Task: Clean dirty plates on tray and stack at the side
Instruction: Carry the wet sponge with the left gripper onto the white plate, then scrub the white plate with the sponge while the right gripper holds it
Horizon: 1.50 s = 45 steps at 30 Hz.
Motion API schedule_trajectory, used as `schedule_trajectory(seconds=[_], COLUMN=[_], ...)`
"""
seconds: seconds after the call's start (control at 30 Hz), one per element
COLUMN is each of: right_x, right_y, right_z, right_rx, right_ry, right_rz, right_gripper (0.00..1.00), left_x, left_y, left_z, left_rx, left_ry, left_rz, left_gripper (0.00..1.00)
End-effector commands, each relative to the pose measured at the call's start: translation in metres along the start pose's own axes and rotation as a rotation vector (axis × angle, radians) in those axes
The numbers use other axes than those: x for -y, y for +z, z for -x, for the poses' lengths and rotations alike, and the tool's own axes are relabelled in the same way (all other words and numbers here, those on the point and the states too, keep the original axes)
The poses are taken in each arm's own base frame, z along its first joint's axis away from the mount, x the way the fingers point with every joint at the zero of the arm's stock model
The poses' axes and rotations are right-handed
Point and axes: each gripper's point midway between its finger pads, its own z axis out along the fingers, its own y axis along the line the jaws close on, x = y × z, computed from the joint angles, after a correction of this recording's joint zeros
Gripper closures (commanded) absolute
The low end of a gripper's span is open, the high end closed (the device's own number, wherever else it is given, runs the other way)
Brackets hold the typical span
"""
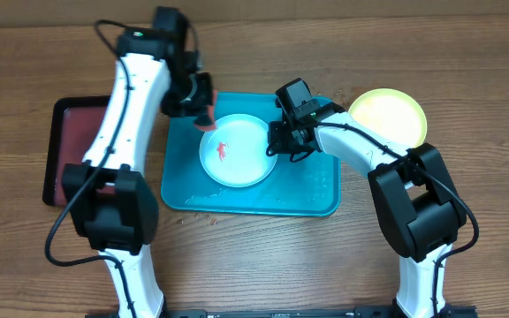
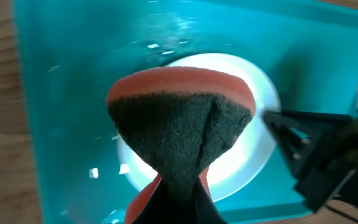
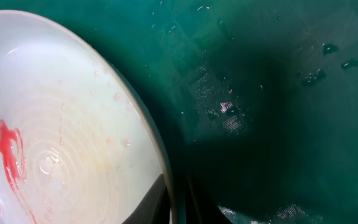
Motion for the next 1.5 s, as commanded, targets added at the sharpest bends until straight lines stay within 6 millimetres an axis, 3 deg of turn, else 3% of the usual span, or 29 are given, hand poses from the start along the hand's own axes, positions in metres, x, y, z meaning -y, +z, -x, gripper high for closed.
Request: schedule_trajectory(seconds=[0.0, 0.2, 0.43, 0.7, 0.87, 1.03, 1.17, 1.27, 1.47], right_x=[0.005, 0.005, 0.006, 0.006, 0.006, 0.006, 0.007, 0.007, 0.007], right_y=[0.006, 0.006, 0.005, 0.005, 0.005, 0.005, 0.005, 0.005, 0.005], right_z=[-0.004, -0.005, -0.006, -0.006, -0.006, -0.007, -0.006, -0.007, -0.007], right_rx=[-0.014, -0.016, -0.019, -0.020, -0.020, -0.022, -0.021, -0.022, -0.025], right_ry=[0.007, 0.007, 0.008, 0.008, 0.008, 0.009, 0.009, 0.009, 0.009], right_rz=[-0.011, -0.012, -0.015, -0.015, -0.015, -0.017, -0.019, -0.019, -0.021], right_gripper=[0.89, 0.89, 0.89, 0.89, 0.89, 0.89, 0.89, 0.89, 0.89], left_x=[0.024, 0.046, 0.051, 0.017, -0.010, -0.019, -0.009, 0.013, 0.045], left_y=[0.016, 0.059, 0.095, 0.117, 0.113, 0.109, 0.111, 0.116, 0.123], left_z=[-0.013, -0.035, -0.050, -0.063, -0.056, -0.042, -0.029, -0.024, -0.042], left_rx=[-0.020, -0.057, -0.061, -0.059, -0.011, 0.052, 0.104, 0.115, 0.022], left_ry=[0.018, 0.036, 0.027, 0.031, 0.039, 0.052, 0.052, 0.055, 0.058], left_rz=[-0.023, -0.023, -0.018, 0.136, 0.290, 0.355, 0.310, 0.189, -0.007], left_gripper=[0.96, 0.96, 0.96, 0.96, 0.96, 0.96, 0.96, 0.96, 0.96])
